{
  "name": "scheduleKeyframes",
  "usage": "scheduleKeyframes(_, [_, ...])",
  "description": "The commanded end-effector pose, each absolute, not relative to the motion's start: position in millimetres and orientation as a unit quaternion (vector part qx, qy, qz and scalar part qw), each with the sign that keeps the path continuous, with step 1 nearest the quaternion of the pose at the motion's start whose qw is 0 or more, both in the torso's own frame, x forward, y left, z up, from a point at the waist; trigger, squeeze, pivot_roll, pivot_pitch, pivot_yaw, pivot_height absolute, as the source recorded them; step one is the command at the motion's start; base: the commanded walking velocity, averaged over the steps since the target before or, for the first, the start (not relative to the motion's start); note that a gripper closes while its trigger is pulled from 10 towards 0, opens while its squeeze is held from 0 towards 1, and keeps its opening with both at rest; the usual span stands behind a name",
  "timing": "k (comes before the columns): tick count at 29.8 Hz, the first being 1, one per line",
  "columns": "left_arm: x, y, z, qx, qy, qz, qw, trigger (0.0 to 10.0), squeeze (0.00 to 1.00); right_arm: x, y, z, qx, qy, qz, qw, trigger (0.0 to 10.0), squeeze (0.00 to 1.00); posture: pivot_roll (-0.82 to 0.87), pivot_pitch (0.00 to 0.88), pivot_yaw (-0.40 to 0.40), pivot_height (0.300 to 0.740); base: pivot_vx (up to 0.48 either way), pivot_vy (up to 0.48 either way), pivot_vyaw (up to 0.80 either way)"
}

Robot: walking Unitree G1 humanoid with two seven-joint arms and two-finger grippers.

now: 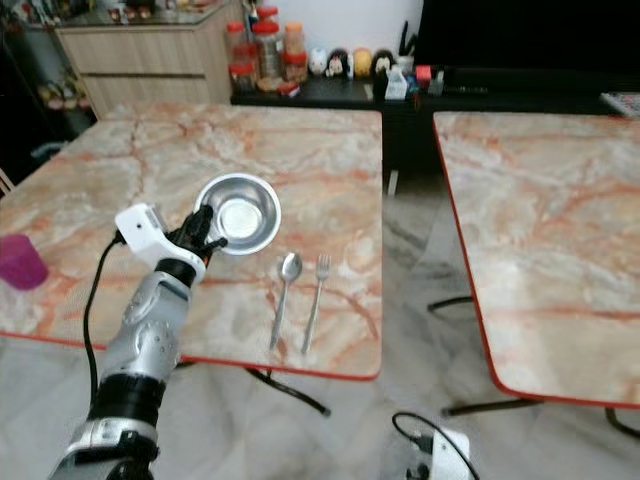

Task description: Setting the table

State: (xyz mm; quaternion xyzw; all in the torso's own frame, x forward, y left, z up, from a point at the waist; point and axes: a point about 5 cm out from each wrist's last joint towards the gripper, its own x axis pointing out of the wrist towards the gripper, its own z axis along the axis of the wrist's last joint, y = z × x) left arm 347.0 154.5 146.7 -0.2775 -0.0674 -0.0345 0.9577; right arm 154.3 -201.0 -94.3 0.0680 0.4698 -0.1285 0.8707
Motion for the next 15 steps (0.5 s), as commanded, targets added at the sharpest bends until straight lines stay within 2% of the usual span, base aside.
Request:
scheduleKeyframes(1, [347.9, 149.2, 152.9, -0.276, -0.078, -0.043, 0.957, 10.0, 0.00, 154.6, -204.2, -93.5, 0.063, 0.465, -0.132, 0.873, 10.0, 0.00, -0.01, 0.000, 0.010, 0.725, 0.000, -0.345, 0.00])
scheduleKeyframes(15, [348.9, 148.3, 156.4, -0.277, -0.084, -0.047, 0.956, 10.0, 0.00, 153.8, -205.5, -93.7, 0.060, 0.469, -0.132, 0.871, 10.0, 0.00, -0.01, 0.000, 0.009, 0.725, 0.000, -0.345, 0.00])
